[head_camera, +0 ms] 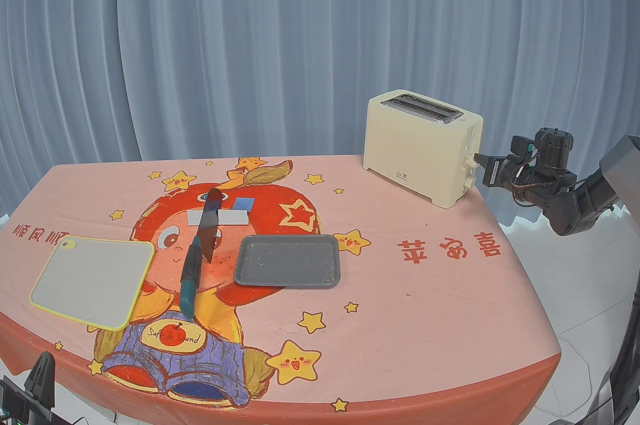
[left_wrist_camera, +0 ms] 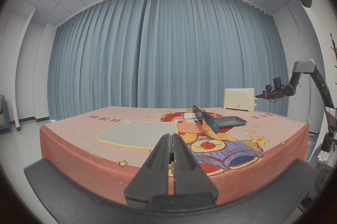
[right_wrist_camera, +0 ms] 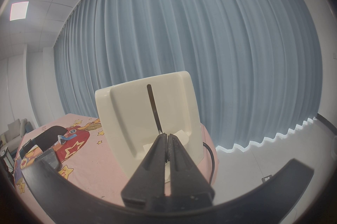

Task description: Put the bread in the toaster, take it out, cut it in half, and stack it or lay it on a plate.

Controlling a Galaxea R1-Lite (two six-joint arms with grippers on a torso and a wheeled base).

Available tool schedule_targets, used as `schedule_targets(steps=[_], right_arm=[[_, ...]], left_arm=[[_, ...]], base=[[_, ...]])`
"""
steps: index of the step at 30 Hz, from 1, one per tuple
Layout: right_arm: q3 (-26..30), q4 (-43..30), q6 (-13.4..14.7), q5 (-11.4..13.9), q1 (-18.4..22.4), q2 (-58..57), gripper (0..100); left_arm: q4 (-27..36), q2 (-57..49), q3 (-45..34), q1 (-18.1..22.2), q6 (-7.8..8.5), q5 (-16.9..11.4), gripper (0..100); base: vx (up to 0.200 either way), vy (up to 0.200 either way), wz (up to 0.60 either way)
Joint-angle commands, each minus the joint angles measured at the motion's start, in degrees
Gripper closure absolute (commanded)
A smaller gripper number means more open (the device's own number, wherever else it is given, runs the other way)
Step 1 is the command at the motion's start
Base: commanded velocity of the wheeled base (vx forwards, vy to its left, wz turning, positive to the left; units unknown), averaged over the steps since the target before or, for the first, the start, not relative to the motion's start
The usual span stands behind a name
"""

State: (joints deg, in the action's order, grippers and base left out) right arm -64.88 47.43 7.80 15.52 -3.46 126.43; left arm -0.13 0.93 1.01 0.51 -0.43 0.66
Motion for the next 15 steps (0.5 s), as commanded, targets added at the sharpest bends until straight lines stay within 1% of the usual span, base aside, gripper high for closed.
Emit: schedule_targets(steps=[1, 15], right_arm=[[0.1, -0.1, 0.0, 0.0, -0.1, 0.5, 100], [0.3, -0.1, -0.1, 0.0, -0.1, 0.8, 100]], left_arm=[[0.0, -0.9, -1.0, 0.0, -0.01, 0.0, 100], [0.0, -0.9, -1.0, 0.0, -0.01, 0.0, 100]], base=[[0.000, 0.000, 0.00], [0.000, 0.000, 0.00]])
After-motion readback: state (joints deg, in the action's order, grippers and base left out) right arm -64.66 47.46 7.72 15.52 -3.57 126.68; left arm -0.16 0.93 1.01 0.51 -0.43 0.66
